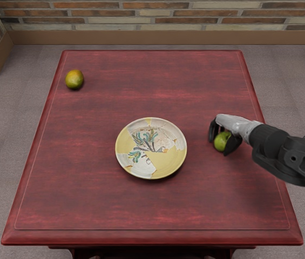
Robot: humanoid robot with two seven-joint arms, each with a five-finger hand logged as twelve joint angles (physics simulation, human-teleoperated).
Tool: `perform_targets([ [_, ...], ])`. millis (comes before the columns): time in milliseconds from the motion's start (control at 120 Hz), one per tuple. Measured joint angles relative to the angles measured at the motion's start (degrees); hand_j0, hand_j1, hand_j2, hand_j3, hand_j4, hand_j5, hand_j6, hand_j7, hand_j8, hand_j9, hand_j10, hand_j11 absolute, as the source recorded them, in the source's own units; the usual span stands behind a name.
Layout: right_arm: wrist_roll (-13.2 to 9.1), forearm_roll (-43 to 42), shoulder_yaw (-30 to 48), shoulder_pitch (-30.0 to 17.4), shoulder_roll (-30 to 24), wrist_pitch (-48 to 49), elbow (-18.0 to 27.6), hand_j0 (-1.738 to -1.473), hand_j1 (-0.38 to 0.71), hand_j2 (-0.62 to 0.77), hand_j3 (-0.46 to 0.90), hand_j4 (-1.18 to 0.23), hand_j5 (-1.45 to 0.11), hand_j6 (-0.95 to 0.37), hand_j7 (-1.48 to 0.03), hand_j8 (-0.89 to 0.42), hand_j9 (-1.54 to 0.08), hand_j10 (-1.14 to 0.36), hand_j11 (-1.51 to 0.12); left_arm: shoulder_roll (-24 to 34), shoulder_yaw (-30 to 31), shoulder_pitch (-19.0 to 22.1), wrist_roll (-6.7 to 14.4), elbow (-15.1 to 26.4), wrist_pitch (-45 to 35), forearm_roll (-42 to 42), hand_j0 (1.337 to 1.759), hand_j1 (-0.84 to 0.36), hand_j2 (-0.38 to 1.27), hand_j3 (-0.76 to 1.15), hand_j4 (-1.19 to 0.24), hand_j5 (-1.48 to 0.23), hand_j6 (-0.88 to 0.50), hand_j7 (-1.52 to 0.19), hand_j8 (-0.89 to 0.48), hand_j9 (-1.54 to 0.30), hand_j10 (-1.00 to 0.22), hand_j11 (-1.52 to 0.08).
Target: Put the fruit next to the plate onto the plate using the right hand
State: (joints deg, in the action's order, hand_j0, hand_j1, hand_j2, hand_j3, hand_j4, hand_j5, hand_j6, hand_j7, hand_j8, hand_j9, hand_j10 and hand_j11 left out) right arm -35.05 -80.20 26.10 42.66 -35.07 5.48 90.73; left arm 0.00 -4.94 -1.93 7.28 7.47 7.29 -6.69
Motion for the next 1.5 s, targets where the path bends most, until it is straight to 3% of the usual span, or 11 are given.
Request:
perform_targets([
  [83,-0.05,0.56,0.21,0.28,-0.03,0.30,-0.14,-1.643,0.19,0.26,0.00,-0.79,-1.05,-0.59,-1.04,-0.39,-1.06,-0.59,-1.06,0.00,0.00,0.00,0.00,0.00,0.00,0.00,1.658,0.34,0.00,0.00,-0.01,-0.01,-0.01,-0.01,-0.01,-0.01,-0.01,-0.01],
  [142,-0.09,1.09,0.39,0.66,-0.09,0.49,-0.20,-1.643,0.17,0.24,0.00,-0.81,-1.08,-0.63,-1.06,-0.41,-1.08,-0.60,-1.08,0.00,0.00,0.00,0.00,0.00,0.00,0.00,1.658,0.34,0.00,0.00,-0.01,-0.01,-0.01,-0.01,-0.01,-0.01,-0.01,-0.01],
  [367,-0.06,5.38,0.76,4.80,-0.10,0.72,-0.15,-1.649,0.23,0.42,0.00,-0.83,-1.16,-0.62,-1.11,-0.37,-1.15,-0.52,-1.14,0.00,0.01,0.00,0.01,0.00,0.00,0.01,1.658,0.34,0.00,0.00,-0.01,-0.01,-0.01,-0.01,-0.01,-0.01,-0.01,-0.01],
  [617,-0.03,8.35,0.98,10.15,3.85,0.85,-0.08,-1.650,0.22,0.39,0.00,-0.84,-1.20,-0.62,-1.13,-0.36,-1.17,-0.52,-1.15,0.00,0.02,0.00,0.01,0.00,0.00,0.01,1.658,0.34,0.00,0.00,-0.01,-0.01,-0.01,-0.01,-0.01,-0.01,-0.01,-0.01],
  [792,-0.02,9.09,0.98,13.29,9.73,0.81,-0.14,-1.650,0.22,0.39,0.00,-0.84,-1.20,-0.62,-1.13,-0.36,-1.17,-0.53,-1.15,0.00,0.01,0.00,0.01,0.00,0.00,0.01,1.658,0.34,0.00,0.00,-0.01,-0.01,-0.01,-0.01,-0.01,-0.01,-0.01,-0.01],
  [1000,-0.02,9.29,0.56,13.69,16.63,1.36,-0.38,-1.650,0.23,0.39,0.00,-0.84,-1.21,-0.62,-1.13,-0.35,-1.17,-0.52,-1.14,0.00,0.02,0.00,0.01,0.00,0.00,0.01,1.658,0.34,0.00,0.00,-0.01,-0.01,-0.01,-0.01,-0.01,-0.01,-0.01,-0.01],
  [1167,-0.03,9.02,-0.20,11.81,18.56,1.52,-0.82,-1.651,0.24,0.42,0.00,-0.83,-1.22,-0.61,-1.13,-0.34,-1.18,-0.52,-1.13,0.00,0.02,0.00,0.01,0.00,0.00,0.01,1.658,0.34,0.00,0.00,-0.01,-0.01,-0.01,-0.01,-0.01,-0.01,-0.01,-0.01],
  [1233,0.01,8.90,-0.62,11.01,18.83,1.46,-1.62,-1.652,0.26,0.43,0.00,-0.83,-1.22,-0.68,-1.13,-0.34,-1.18,-0.46,-1.14,0.00,0.02,0.00,0.01,0.00,0.00,0.01,1.658,0.34,0.00,0.00,-0.01,-0.01,-0.01,-0.01,-0.01,-0.01,-0.01,-0.01],
  [1417,0.01,8.58,-1.01,9.17,19.08,1.38,-2.89,-1.653,0.27,0.43,0.00,-0.84,-1.19,-0.73,-1.13,-0.36,-1.17,-0.45,-1.14,0.00,0.02,0.00,0.01,0.00,0.00,0.01,1.658,0.34,0.00,0.00,-0.01,-0.01,-0.01,-0.01,-0.01,-0.01,-0.01,-0.01],
  [1500,0.03,9.13,-0.55,8.90,19.61,1.78,-3.25,-1.655,0.08,0.29,0.00,-0.57,-0.81,-0.50,-0.77,-0.25,-0.79,-0.31,-0.77,0.00,0.02,0.00,0.01,0.00,0.00,0.01,1.658,0.34,0.00,0.00,-0.01,-0.01,-0.01,-0.01,-0.01,-0.01,-0.01,-0.01],
])
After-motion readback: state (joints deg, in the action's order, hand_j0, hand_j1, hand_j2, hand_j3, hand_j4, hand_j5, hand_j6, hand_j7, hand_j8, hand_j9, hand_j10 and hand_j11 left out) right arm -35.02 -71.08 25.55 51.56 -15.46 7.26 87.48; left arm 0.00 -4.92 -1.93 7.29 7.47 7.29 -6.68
